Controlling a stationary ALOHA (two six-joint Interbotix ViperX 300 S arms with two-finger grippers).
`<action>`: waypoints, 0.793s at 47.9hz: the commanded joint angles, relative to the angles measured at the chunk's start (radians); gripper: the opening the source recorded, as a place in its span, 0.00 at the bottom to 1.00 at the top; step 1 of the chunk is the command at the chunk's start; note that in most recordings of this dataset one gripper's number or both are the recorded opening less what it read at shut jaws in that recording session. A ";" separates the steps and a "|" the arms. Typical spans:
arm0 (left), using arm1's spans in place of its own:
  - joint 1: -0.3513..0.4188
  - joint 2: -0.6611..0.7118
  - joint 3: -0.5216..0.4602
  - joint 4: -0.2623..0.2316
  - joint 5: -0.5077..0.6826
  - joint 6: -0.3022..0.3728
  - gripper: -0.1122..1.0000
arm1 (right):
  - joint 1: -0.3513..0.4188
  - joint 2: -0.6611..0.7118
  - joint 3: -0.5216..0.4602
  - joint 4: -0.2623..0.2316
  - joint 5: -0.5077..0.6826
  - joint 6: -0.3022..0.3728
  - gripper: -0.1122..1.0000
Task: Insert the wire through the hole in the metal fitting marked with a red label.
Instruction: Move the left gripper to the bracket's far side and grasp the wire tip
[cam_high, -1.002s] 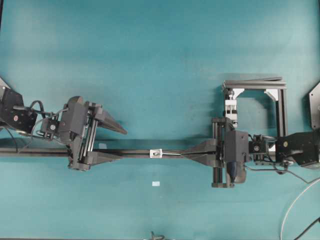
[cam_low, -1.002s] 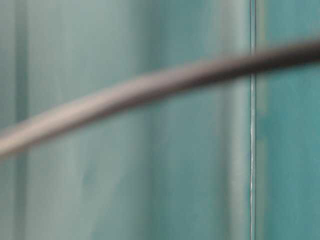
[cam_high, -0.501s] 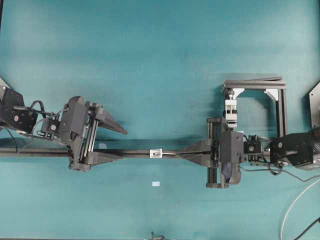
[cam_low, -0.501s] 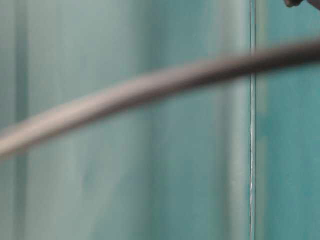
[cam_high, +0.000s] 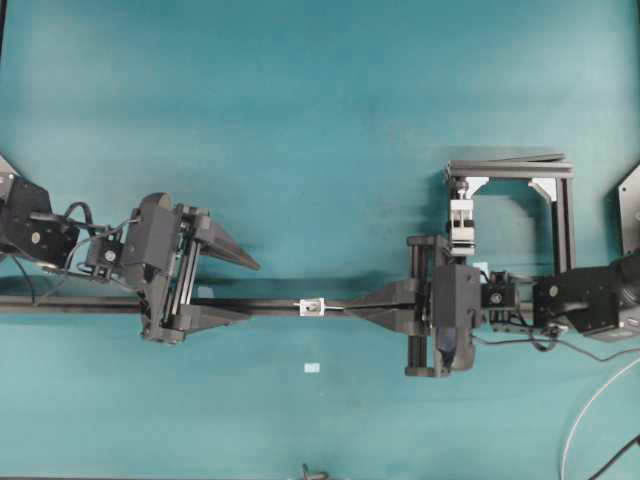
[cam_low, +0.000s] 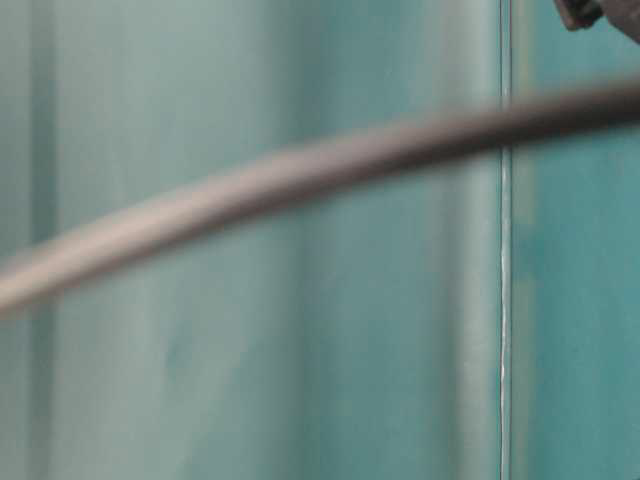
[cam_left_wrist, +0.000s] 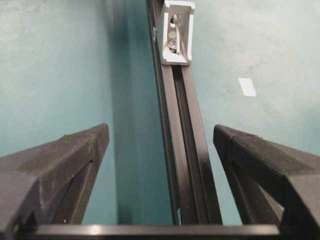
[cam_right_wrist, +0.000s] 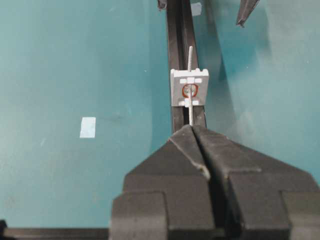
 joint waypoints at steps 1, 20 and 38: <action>0.002 -0.018 -0.015 0.002 0.005 -0.002 0.71 | -0.006 -0.008 -0.021 -0.003 -0.005 -0.003 0.09; 0.021 -0.021 -0.046 0.002 0.069 -0.003 0.71 | -0.018 -0.002 -0.054 -0.003 0.026 -0.044 0.09; 0.037 -0.021 -0.074 0.002 0.089 -0.003 0.71 | -0.031 0.015 -0.078 -0.011 0.038 -0.049 0.09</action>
